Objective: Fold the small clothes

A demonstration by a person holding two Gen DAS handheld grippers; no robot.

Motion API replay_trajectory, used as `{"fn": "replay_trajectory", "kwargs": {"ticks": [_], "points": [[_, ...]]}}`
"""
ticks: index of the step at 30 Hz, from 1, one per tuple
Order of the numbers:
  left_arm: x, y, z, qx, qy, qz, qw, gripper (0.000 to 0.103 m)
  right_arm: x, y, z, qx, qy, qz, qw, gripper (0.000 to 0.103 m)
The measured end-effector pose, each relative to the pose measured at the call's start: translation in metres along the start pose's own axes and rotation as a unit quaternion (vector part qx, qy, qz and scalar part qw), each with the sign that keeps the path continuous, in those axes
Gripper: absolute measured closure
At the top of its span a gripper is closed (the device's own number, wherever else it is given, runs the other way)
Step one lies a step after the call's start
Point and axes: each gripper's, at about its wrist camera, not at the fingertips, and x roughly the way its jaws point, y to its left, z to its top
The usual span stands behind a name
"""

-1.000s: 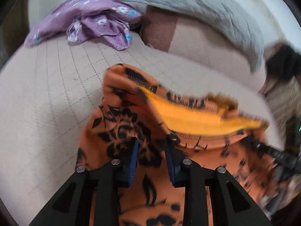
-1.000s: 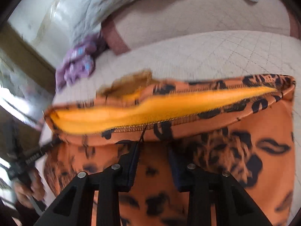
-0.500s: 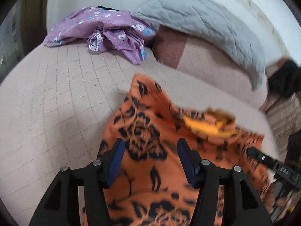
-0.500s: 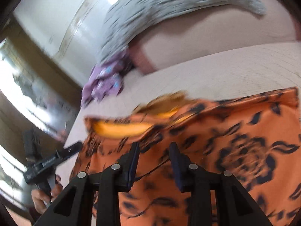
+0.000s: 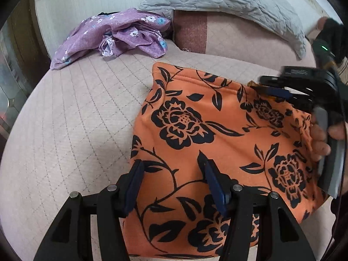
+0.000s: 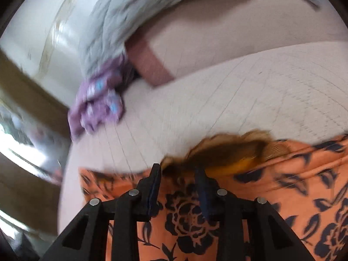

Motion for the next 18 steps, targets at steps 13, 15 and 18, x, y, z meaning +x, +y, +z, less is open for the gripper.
{"fn": "replay_trajectory", "kwargs": {"ticks": [13, 15, 18], "points": [[0.014, -0.003, -0.027, 0.023, 0.035, 0.047, 0.9980, 0.040, -0.175, -0.115, -0.079, 0.017, -0.009, -0.123, 0.992, 0.067], [0.014, -0.005, -0.028, 0.033, 0.032, 0.053, 0.9975, 0.039, -0.172, -0.131, -0.097, 0.040, 0.031, -0.141, 0.989, 0.067], [0.007, 0.000, -0.029, 0.008, 0.041, 0.043, 0.9982, 0.039, -0.179, -0.133, -0.108, 0.042, 0.027, -0.151, 0.987, 0.067]]}}
